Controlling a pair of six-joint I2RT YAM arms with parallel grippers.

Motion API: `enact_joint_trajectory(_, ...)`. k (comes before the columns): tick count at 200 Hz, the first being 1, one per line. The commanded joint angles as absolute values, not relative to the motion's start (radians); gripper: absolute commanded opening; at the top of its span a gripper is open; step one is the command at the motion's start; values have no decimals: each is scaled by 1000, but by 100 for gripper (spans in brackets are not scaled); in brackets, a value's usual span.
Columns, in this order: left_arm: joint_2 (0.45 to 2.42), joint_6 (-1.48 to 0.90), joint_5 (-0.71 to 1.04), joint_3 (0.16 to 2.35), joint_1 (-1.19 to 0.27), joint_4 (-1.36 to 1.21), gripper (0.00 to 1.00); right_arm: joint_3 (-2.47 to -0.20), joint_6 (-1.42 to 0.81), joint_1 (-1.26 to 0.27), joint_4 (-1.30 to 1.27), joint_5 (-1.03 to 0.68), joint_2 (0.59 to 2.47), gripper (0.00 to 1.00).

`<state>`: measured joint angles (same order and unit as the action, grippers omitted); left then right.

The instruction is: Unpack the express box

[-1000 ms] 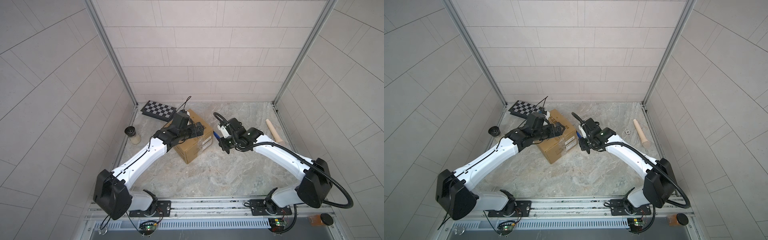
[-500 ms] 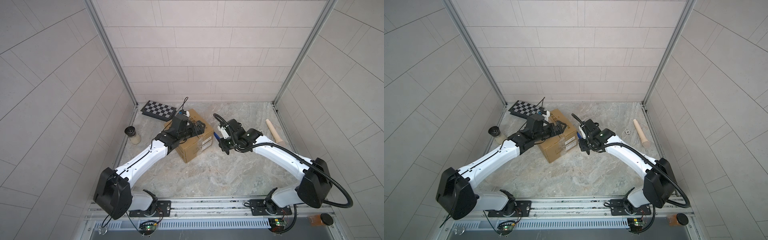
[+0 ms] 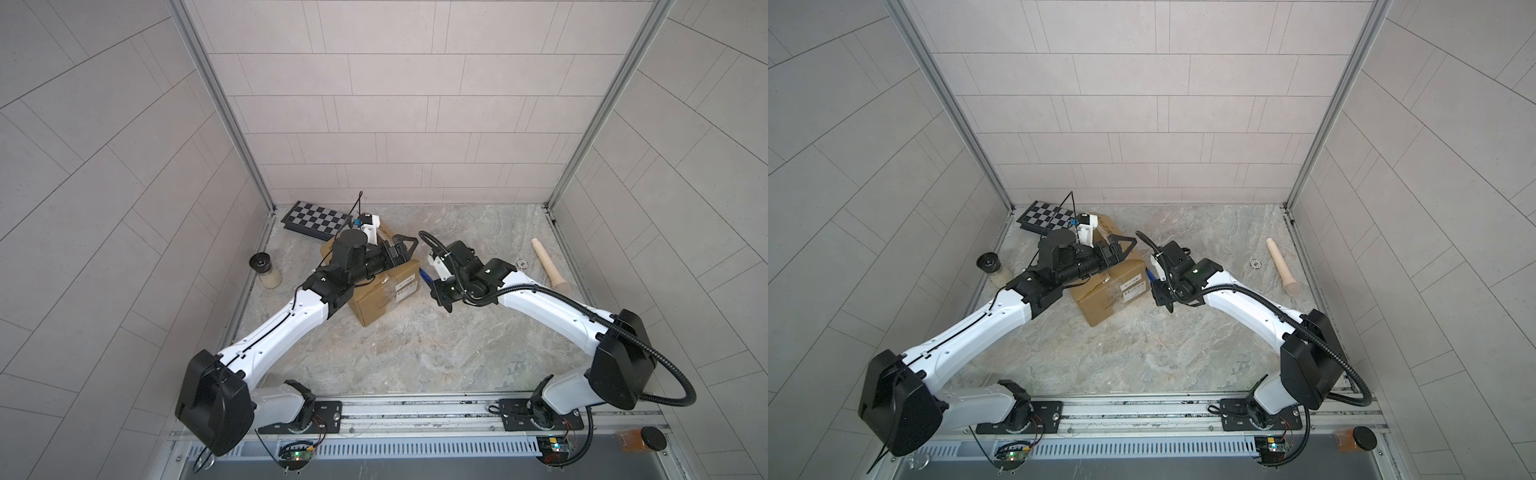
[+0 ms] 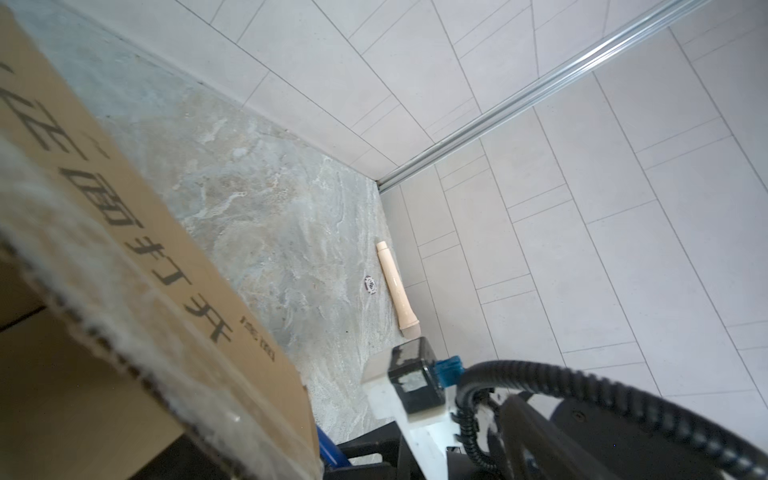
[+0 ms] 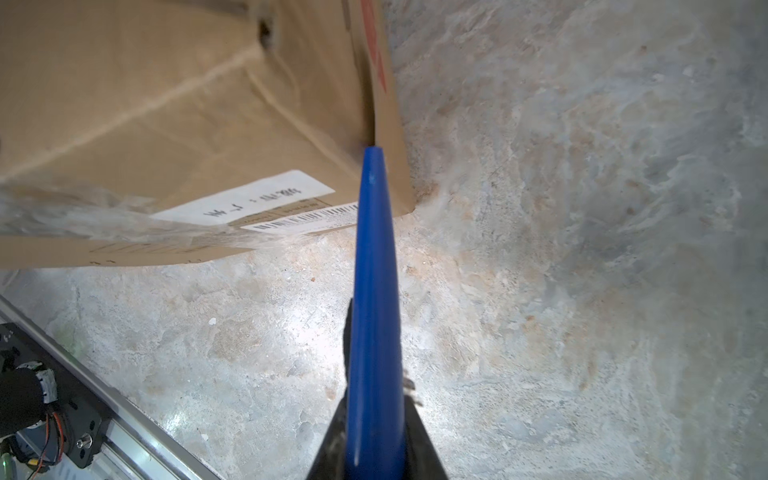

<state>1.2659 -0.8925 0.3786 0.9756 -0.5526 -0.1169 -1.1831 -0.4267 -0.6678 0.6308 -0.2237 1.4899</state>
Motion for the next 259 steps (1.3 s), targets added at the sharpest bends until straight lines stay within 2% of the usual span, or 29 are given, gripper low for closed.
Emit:
enact_joint_trajectory(1, 1247, -909, 419, 965, -557, -179, 100, -1194, -416, -673, 608, -255, 1486, 0)
enact_joint_trajectory(44, 1226, -835, 382, 1010, -540, -82, 100, -1170, -439, -546, 633, -267, 1427, 0)
enact_joint_trajectory(86, 1211, -704, 310, 1101, -463, 137, 100, -1081, -426, -414, 504, -273, 1411, 0)
enact_joint_trajectory(152, 1243, -616, 275, 1109, -393, 217, 100, -1023, -432, -326, 357, -408, 1598, 0)
enact_joint_trajectory(206, 1173, -567, 169, 1160, -368, 331, 100, -987, -435, -309, 266, -388, 1690, 0)
enact_joint_trajectory(234, 1116, -558, 131, 1138, -320, 387, 100, -979, -438, -305, 249, -358, 1706, 22)
enact_joint_trajectory(259, 1087, -570, 143, 1083, -285, 394, 100, -981, -447, -294, 255, -332, 1692, 36)
